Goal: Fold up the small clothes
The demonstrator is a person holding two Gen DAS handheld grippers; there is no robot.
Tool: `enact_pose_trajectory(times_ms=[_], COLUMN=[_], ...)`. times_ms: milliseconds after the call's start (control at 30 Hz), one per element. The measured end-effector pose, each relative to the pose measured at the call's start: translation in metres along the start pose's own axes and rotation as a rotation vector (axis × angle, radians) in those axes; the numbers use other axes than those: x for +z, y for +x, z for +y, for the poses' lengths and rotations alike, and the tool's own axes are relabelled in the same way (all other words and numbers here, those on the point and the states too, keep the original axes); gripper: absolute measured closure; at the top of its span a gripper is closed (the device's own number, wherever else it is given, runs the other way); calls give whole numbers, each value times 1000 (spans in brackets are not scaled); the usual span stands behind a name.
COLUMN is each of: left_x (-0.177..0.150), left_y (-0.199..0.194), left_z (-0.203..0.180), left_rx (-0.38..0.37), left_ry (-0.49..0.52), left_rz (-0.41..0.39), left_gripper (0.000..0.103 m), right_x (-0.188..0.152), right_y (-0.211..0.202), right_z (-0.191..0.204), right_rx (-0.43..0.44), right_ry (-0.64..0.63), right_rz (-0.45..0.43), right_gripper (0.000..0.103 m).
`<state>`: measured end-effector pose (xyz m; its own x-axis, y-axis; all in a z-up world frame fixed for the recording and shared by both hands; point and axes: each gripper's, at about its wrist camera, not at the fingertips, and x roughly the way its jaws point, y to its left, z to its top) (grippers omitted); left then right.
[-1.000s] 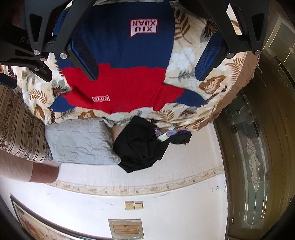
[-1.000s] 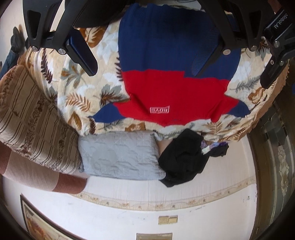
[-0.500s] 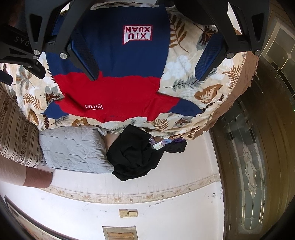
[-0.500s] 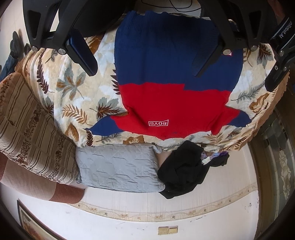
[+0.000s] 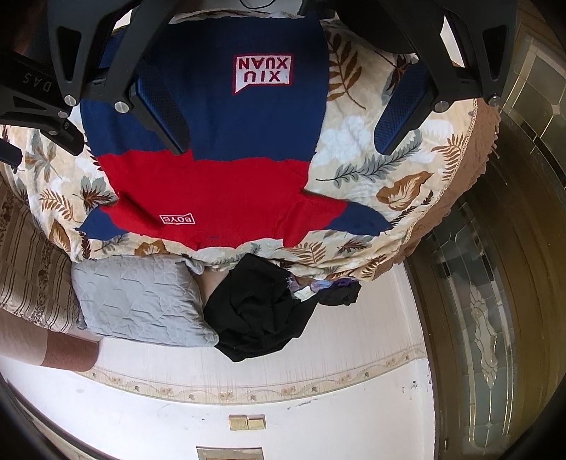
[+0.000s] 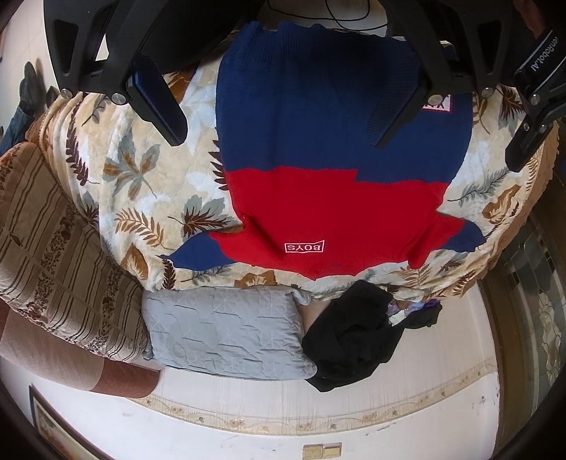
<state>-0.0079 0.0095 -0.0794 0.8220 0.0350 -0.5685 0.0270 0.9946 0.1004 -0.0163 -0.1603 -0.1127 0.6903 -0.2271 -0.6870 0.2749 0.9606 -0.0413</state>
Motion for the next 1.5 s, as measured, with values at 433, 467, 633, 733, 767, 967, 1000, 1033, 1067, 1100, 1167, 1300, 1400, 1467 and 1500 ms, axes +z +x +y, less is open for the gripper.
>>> enact_pose_trajectory(times_ms=[433, 467, 633, 733, 767, 967, 1000, 1033, 1067, 1100, 1167, 1300, 1400, 1467, 1500], left_x=[-4, -4, -6, -6, -6, 4, 7, 11, 15, 20, 27, 39, 39, 36, 33], left_y=[16, 17, 23, 27, 28, 42, 46, 53, 60, 73, 97, 162, 195, 206, 210], left_z=[-2, -2, -3, -3, -4, -7, -7, -8, -8, -9, -13, -23, -34, -37, -38], left_rx=[8, 9, 11, 13, 14, 4, 7, 9, 8, 8, 7, -2, 19, 5, 2], left_ry=[15, 16, 20, 22, 23, 34, 36, 37, 37, 40, 49, 44, 67, 80, 92], left_rz=[36, 38, 51, 58, 59, 56, 53, 50, 50, 56, 70, 136, 151, 146, 137], left_gripper=[0, 0, 0, 0, 0, 0, 0, 0, 0, 0, 0, 0, 0, 0, 0], right_x=[-2, -2, -3, -3, -2, 6, 11, 16, 24, 32, 49, 75, 80, 83, 84], right_y=[16, 18, 25, 30, 31, 43, 49, 54, 62, 72, 97, 164, 218, 251, 262], right_z=[-1, -1, -2, -3, -2, -9, -16, -23, -36, -49, -80, -150, -195, -216, -220], right_rx=[-2, -1, 4, 5, 4, 1, 17, 23, 29, 44, 83, 164, 245, 322, 338], right_ry=[-1, -1, 4, 6, 6, 5, 18, 30, 63, 101, 184, 381, 593, 717, 752], right_rz=[33, 37, 50, 55, 56, 49, 42, 37, 30, 24, 27, 49, 89, 126, 140], right_gripper=[0, 0, 0, 0, 0, 0, 0, 0, 0, 0, 0, 0, 11, 17, 22])
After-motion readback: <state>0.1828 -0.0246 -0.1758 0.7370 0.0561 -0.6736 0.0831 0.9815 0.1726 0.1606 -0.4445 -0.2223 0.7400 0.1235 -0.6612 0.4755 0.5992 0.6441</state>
